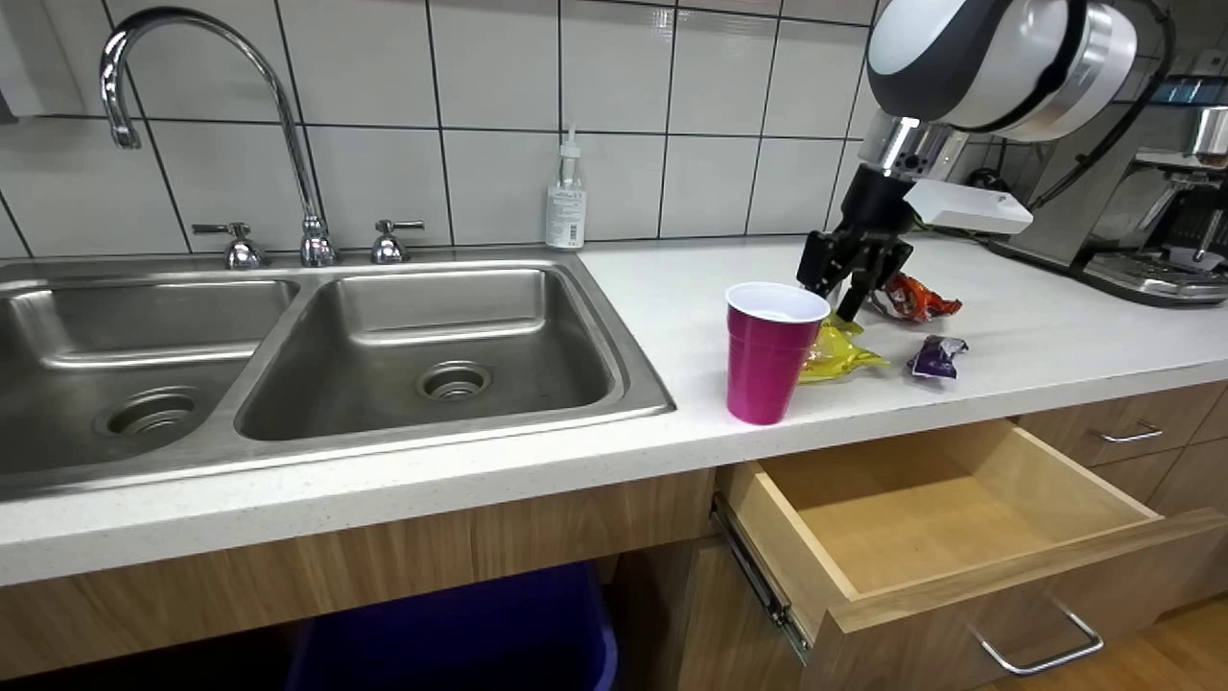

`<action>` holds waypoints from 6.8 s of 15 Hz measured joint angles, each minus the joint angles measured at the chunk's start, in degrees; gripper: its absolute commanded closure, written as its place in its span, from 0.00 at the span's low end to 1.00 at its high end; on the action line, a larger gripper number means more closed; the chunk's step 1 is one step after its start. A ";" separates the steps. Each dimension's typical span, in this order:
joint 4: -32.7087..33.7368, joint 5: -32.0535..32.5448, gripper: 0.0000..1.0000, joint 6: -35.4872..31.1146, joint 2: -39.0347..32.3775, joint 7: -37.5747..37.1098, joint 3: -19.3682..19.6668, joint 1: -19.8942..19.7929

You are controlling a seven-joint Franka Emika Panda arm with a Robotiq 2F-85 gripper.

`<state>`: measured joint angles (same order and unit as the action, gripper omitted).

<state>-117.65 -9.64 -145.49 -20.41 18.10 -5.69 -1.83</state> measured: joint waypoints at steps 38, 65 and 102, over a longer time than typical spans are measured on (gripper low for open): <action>-11.37 -1.99 1.00 4.24 15.36 12.36 0.59 -0.03; -30.76 0.07 1.00 3.99 26.24 12.38 3.94 2.76; -27.75 25.05 0.74 -8.60 10.65 43.41 3.15 4.93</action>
<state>-145.40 15.41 -154.09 -9.76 61.50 -2.53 3.10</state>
